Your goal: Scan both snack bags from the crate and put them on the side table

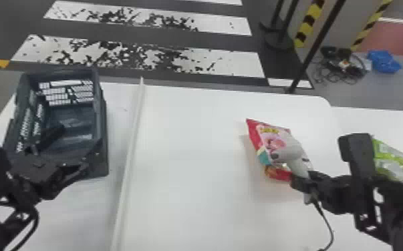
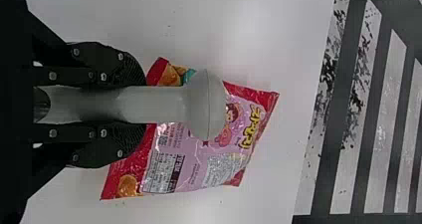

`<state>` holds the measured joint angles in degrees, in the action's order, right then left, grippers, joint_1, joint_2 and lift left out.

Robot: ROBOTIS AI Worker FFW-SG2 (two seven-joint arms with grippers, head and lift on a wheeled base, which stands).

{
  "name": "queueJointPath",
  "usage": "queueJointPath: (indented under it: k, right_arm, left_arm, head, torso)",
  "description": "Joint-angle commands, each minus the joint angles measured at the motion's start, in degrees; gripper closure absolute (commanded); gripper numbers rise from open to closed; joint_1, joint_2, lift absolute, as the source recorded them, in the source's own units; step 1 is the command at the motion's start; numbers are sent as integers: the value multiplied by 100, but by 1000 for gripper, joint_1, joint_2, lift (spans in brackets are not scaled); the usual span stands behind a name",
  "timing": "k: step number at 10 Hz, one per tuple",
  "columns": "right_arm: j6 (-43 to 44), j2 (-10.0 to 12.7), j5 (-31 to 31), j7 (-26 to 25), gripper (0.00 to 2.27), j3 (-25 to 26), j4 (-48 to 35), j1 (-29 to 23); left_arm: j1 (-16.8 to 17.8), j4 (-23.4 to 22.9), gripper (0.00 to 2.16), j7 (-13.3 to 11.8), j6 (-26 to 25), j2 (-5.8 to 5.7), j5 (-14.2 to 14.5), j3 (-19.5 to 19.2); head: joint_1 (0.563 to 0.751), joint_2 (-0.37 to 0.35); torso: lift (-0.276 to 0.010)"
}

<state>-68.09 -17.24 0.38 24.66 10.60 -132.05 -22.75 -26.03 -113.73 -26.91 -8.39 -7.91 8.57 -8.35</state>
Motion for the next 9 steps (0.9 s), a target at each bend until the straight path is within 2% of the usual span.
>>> queueJointPath:
  k: [1,4,6,9]
  right_arm:
    - [133,-8,-152,-84,2253,302,110,86]
    - [660,1,-416,-172,2250,882,839,350]
    - [1381,-8,-504,-268,2250,1014,1586,561]
    - [1768,-113,-504,-304,2250,953,2676,1000]
  left_arm:
    - [-17,-9,97,1,17,0,13,-17]
    - [-17,-9,97,-8,17,0,22,-17]
    - [-17,-9,97,1,17,0,22,-17]
    - [-17,-9,100,-8,17,0,22,-26]
  head:
    - [695,-126]
    - [695,-190]
    - [695,-226]
    - [695,-267]
  torso:
    - [-87]
    - [-87]
    - [-87]
    - [-87]
